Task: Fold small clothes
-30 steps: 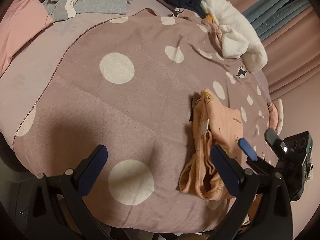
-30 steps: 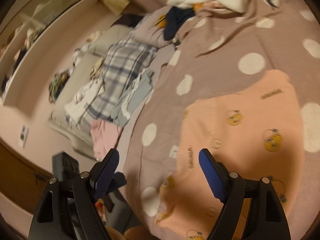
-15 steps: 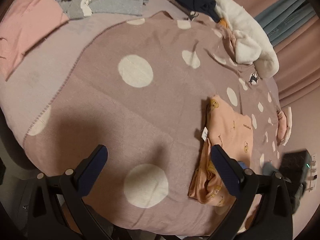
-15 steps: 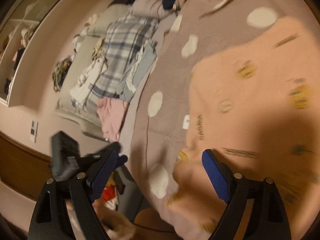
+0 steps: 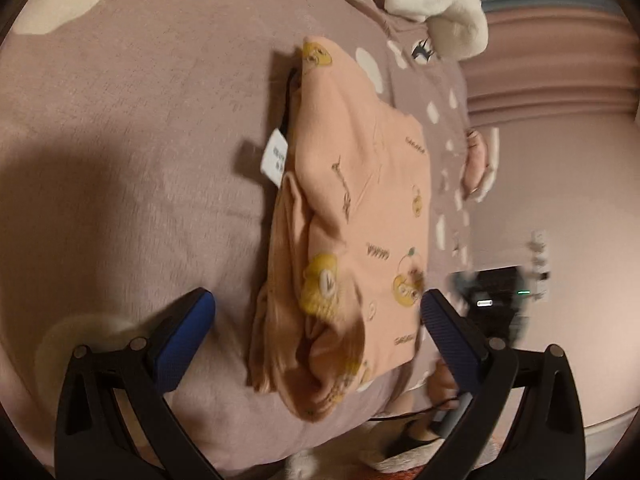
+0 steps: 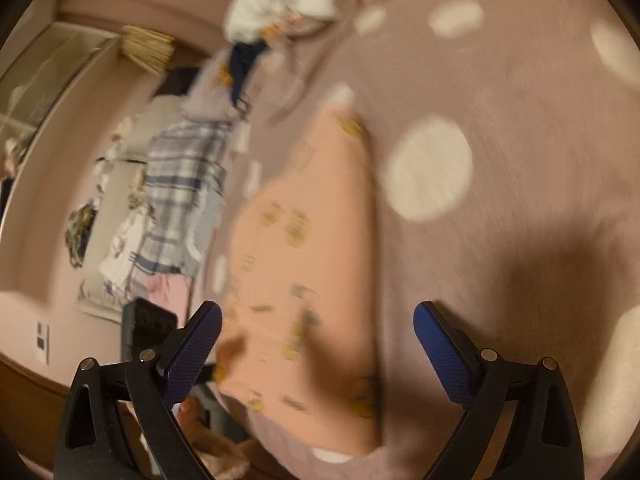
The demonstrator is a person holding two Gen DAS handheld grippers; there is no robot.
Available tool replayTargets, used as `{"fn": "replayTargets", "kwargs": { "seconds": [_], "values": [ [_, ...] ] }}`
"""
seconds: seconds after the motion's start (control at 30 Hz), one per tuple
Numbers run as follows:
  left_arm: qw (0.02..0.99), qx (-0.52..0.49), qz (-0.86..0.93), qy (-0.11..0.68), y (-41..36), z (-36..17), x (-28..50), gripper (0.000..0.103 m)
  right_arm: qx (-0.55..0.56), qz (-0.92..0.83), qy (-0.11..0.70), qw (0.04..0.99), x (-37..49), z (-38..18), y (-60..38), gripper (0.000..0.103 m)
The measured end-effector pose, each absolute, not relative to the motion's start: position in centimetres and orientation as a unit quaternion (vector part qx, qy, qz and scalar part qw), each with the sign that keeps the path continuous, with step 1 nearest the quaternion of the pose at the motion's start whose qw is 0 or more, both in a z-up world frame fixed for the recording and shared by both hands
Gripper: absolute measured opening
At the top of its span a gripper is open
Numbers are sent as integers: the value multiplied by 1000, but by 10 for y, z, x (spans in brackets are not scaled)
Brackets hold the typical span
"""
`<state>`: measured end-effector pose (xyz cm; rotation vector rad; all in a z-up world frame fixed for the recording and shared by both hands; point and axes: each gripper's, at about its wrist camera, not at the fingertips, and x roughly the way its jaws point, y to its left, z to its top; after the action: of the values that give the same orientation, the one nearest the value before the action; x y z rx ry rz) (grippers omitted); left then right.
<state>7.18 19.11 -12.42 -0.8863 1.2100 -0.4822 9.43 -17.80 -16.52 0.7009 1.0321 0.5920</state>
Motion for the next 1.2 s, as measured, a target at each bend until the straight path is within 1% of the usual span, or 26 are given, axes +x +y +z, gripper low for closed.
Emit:
{"fn": "replayTargets", "kwargs": {
  "seconds": [0.07,0.13,0.17,0.27,0.33,0.47,0.67,0.87,1.0,1.1,1.13,1.17,1.2],
  "values": [
    [690,-431,-228,535,200,-128,73,103,334,281,479,762,101,-178,-178,97],
    [678,-457,-236,526,204,-130,74,103,342,291,473,758,104,-176,-181,99],
    [672,-471,-243,517,206,-131,75,103,348,292,475,754,106,-177,-181,103],
    [665,-489,-261,500,202,-131,79,103,336,295,476,757,114,-175,-173,103],
    [673,-468,-261,509,190,-129,83,103,324,306,471,761,117,-172,-167,103],
    [697,-393,-275,533,167,-119,85,103,308,323,474,759,124,-171,-165,103],
    [699,-406,-275,521,154,-122,99,103,310,336,486,745,134,-173,-164,103],
    [716,-367,-280,523,140,-119,106,101,306,344,478,748,142,-171,-158,103],
    [735,-327,-271,528,128,-117,107,101,273,350,478,758,150,-167,-140,103],
    [743,-316,-259,530,122,-118,111,100,252,349,476,767,154,-166,-128,102],
    [750,-314,-245,529,121,-118,110,96,244,348,474,771,155,-166,-126,101],
    [757,-306,-230,530,122,-117,109,86,237,345,472,776,154,-165,-125,98],
    [765,-296,-212,532,122,-117,108,79,233,340,470,781,153,-165,-126,90]
  ]
}}
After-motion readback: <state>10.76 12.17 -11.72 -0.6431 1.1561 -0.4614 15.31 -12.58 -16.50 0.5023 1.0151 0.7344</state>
